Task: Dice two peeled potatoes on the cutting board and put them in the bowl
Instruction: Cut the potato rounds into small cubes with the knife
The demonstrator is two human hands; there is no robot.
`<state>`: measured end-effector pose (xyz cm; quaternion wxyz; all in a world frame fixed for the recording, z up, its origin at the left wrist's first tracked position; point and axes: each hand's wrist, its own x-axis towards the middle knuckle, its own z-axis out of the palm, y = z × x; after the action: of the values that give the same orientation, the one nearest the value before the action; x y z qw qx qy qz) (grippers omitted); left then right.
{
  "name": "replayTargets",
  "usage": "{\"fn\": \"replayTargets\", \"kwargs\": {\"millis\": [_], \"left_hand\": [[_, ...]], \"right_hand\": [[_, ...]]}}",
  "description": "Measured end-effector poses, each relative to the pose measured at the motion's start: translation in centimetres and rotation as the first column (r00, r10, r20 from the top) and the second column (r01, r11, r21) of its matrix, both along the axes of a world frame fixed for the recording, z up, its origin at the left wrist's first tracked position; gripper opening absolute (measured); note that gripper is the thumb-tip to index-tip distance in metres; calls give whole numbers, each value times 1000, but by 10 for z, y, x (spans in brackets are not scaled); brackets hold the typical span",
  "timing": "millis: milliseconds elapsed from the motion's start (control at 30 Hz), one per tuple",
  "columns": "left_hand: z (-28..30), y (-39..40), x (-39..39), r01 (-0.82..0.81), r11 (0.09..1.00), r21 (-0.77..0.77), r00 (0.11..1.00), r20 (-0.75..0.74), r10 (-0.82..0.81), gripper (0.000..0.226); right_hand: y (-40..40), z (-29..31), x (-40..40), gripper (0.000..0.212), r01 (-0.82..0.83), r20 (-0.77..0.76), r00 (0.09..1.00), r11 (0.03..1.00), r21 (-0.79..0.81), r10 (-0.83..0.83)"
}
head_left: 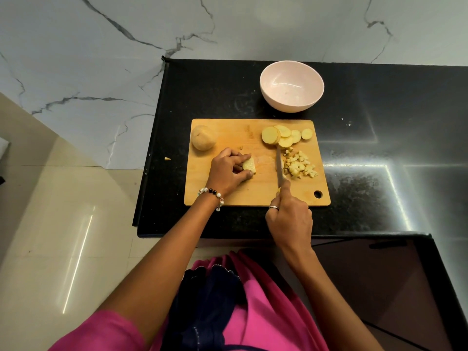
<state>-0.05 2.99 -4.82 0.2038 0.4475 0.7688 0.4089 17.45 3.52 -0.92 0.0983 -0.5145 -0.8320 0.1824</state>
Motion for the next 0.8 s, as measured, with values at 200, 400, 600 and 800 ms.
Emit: {"fn": "replayTargets", "kwargs": {"millis": [200,400,600,800], "left_hand": [[-2,-1,0,0,1000,15,1000,-23,0,45],[-3,0,-1,-8,1000,21,999,-34,8,41],[-5,3,0,-20,999,39,999,-47,22,37],[-8,3,3,-38,998,60,998,-51,41,38]], "right_hand": [[-7,-7,-14,54,-159,72,984,987,-34,161],[-4,-10,-21,58,-222,166,961,975,-5,220],[9,-14,-37,61,-291,275,920,957,12,277],[-19,-18,-16,75,-280,344,909,956,87,235]]}}
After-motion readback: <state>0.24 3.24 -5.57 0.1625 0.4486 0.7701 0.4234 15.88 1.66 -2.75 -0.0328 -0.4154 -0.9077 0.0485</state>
